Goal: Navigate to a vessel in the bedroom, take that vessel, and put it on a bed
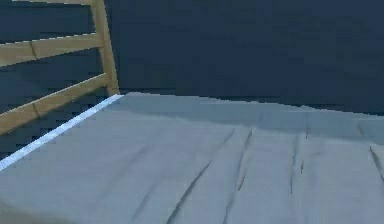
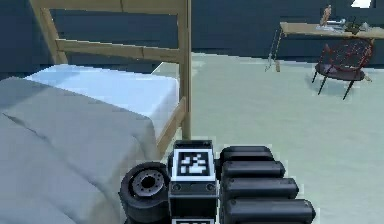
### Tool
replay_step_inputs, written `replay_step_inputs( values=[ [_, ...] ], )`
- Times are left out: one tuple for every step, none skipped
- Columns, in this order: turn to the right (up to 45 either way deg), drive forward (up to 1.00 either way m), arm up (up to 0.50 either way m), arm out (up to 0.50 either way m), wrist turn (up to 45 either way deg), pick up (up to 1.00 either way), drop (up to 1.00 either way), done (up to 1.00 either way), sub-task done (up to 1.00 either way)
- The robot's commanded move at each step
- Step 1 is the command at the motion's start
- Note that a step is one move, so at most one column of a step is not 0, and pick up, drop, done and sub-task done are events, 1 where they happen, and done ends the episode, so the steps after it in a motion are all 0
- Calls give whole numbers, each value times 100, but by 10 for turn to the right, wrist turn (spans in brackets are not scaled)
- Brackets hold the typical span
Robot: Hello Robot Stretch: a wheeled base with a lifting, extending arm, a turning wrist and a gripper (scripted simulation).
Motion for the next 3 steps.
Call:
replay_step_inputs(
  values=[
    [450, 0, 0, 0, 0, 0, 0, 0, 0],
    [420, 0, 0, 0, 0, 0, 0, 0, 0],
    [-450, 0, 0, 0, 0, 0, 0, 0, 0]
  ],
)
